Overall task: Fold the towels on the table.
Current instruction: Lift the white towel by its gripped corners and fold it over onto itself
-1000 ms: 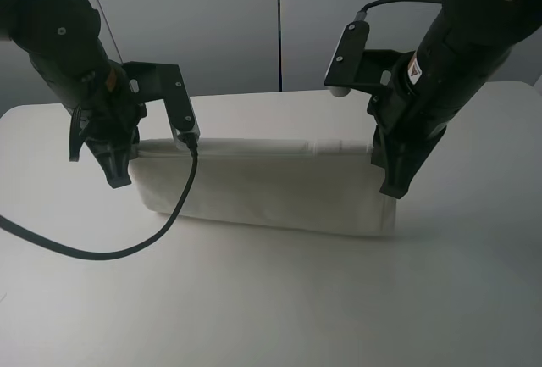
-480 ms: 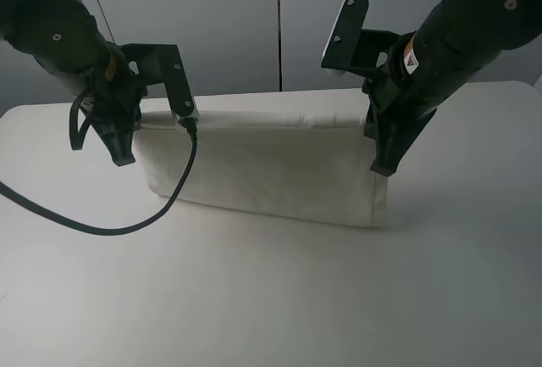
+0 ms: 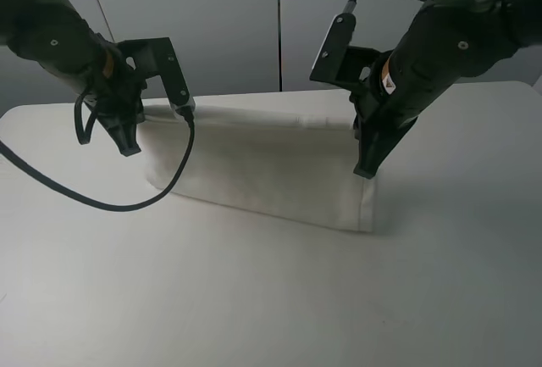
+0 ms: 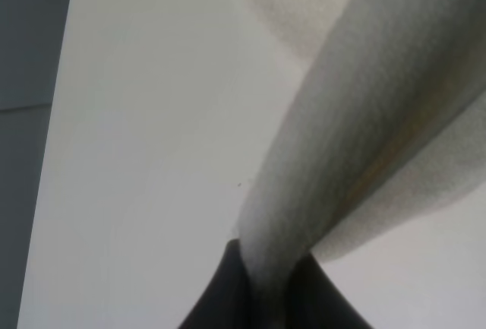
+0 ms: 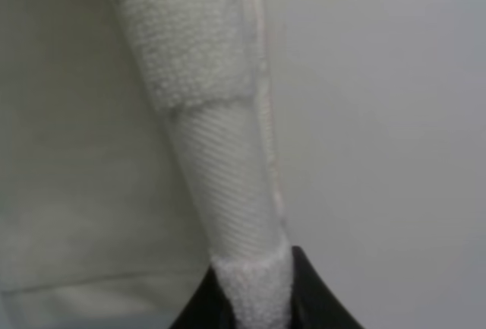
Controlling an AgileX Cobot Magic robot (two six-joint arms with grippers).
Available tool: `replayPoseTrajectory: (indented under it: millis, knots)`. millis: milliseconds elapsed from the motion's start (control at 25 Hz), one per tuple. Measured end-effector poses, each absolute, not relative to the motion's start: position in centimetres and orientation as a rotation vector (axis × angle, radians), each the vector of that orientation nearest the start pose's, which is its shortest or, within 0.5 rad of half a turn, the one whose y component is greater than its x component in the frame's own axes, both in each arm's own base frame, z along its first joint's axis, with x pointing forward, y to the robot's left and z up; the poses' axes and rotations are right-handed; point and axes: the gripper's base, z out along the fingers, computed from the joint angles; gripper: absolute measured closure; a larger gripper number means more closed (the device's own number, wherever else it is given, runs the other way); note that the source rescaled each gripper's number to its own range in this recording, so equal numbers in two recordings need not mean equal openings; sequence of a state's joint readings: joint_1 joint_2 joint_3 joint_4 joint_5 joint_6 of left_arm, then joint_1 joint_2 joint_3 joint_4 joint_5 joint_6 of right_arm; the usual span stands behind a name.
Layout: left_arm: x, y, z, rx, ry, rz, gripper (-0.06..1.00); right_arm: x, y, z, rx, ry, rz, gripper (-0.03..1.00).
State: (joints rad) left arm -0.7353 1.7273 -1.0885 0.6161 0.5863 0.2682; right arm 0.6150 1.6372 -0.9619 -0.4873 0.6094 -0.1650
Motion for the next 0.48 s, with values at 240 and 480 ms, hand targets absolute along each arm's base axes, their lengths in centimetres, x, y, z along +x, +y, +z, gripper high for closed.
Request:
replayPoseTrajectory:
  millis: [240, 480]
  knots:
    - [28.7, -22.0, 18.2, 1.784, 1.931, 0.445, 0.94, 27.5, 16.2, 19.0, -1.42, 2.31, -0.373, 0.97]
    - [29.2, -22.6, 17.0, 1.799, 1.88, 0.44, 0.94, 28.6, 15.5, 17.8, -1.299, 2.381, -0.358, 0.97]
